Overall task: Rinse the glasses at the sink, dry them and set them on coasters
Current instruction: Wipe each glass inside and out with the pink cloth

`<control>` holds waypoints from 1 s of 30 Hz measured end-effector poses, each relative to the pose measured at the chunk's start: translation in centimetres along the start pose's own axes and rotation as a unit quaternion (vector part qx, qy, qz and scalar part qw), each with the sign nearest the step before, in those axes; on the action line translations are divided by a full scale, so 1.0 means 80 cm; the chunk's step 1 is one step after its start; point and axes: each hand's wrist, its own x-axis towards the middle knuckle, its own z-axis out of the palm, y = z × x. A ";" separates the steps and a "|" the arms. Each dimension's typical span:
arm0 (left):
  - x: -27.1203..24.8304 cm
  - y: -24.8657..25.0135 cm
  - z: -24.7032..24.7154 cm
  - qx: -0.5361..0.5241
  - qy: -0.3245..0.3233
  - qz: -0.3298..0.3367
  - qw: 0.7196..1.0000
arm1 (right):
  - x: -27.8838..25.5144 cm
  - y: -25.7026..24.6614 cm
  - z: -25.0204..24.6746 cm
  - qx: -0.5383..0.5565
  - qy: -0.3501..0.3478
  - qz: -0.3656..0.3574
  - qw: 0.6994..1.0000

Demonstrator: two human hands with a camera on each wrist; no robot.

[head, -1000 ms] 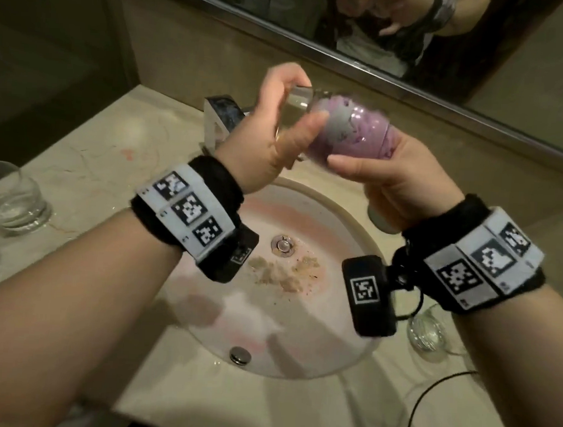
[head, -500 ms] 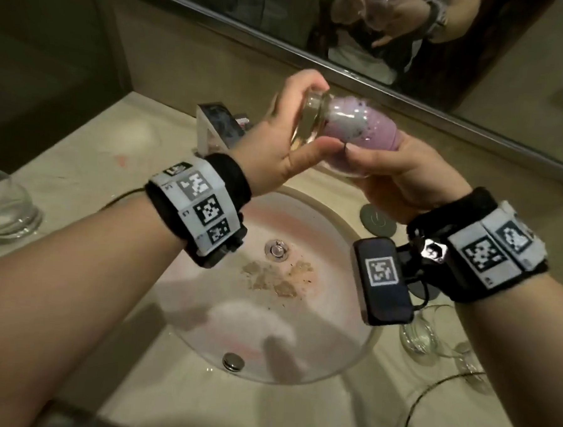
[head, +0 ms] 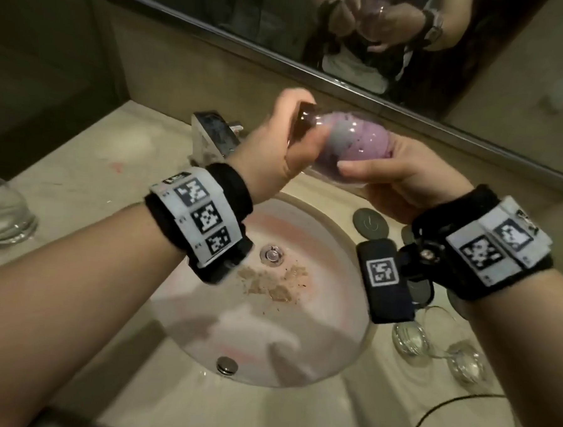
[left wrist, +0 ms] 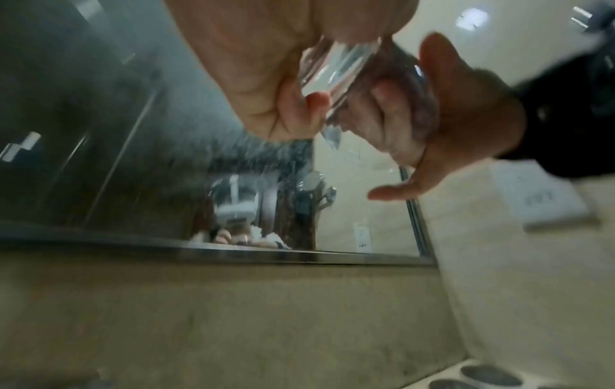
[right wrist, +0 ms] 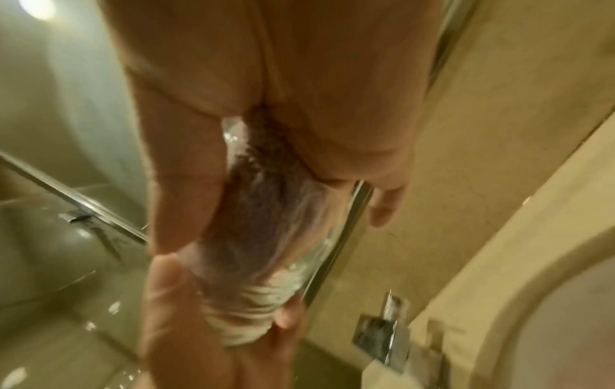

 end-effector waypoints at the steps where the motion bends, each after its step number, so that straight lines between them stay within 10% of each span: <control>1: -0.001 0.000 -0.004 0.052 -0.016 0.072 0.996 | -0.001 -0.001 -0.002 0.022 -0.014 -0.002 1.000; 5: 0.005 -0.003 -0.017 0.049 -0.086 0.137 0.986 | -0.004 -0.009 -0.003 -0.013 0.019 -0.026 0.999; 8: 0.007 0.002 -0.016 -0.148 -0.080 -0.093 0.981 | -0.009 -0.020 0.002 -0.170 0.081 -0.055 0.981; 10: 0.011 0.013 -0.014 -0.267 -0.115 -0.285 0.914 | -0.013 -0.022 0.010 -0.313 0.086 -0.075 0.943; 12: 0.013 0.018 -0.007 -0.299 -0.134 -0.334 0.884 | -0.013 -0.017 0.016 -0.383 0.076 -0.076 0.917; 17: 0.008 0.012 0.004 0.038 0.009 -0.052 0.998 | -0.008 -0.014 0.006 -0.081 0.033 -0.008 0.996; 19: 0.006 0.004 -0.002 0.135 -0.006 0.108 0.985 | -0.007 -0.012 0.001 -0.023 0.016 0.003 1.000; 22: 0.011 -0.004 -0.014 0.153 -0.050 0.169 0.972 | -0.007 -0.011 0.000 -0.040 0.037 -0.010 0.998; 25: 0.012 0.007 -0.010 -0.101 -0.061 -0.043 0.992 | -0.007 -0.017 0.000 -0.129 0.090 -0.047 0.986; 27: 0.017 0.015 -0.008 -0.254 -0.088 -0.258 0.928 | -0.006 -0.016 0.004 -0.282 0.109 -0.084 0.950; 30: 0.019 0.020 0.000 -0.276 -0.106 -0.316 0.902 | 0.000 -0.009 0.012 -0.404 0.103 -0.117 0.901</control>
